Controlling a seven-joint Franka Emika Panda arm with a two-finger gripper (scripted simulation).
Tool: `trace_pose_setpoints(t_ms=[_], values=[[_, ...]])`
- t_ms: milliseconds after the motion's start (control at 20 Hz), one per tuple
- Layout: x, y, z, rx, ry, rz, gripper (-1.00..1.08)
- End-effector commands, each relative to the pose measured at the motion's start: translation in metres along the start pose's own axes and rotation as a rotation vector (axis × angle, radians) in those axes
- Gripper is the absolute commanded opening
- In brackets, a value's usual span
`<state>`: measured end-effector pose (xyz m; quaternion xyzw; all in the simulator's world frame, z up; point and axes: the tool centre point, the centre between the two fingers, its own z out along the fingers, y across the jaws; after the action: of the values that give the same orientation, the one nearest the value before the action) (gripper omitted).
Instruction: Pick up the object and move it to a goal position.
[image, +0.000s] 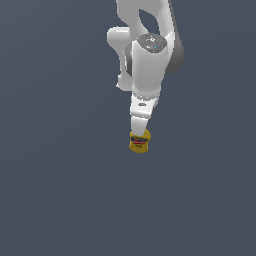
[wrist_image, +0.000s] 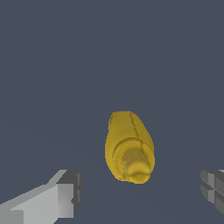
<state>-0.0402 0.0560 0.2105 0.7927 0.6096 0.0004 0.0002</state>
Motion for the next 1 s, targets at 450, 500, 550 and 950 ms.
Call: trace_pose_setpoints(t_ms=[450,500,550,950], values=[[0.0,0.0,0.04,0.001,0.0,-0.004,1.0],[0.0,0.0,0.04,0.001,0.0,-0.004,1.0],[0.0,0.0,0.04,0.001,0.0,-0.004,-1.0],[0.0,0.0,0.04,0.001,0.0,-0.004,-1.0]])
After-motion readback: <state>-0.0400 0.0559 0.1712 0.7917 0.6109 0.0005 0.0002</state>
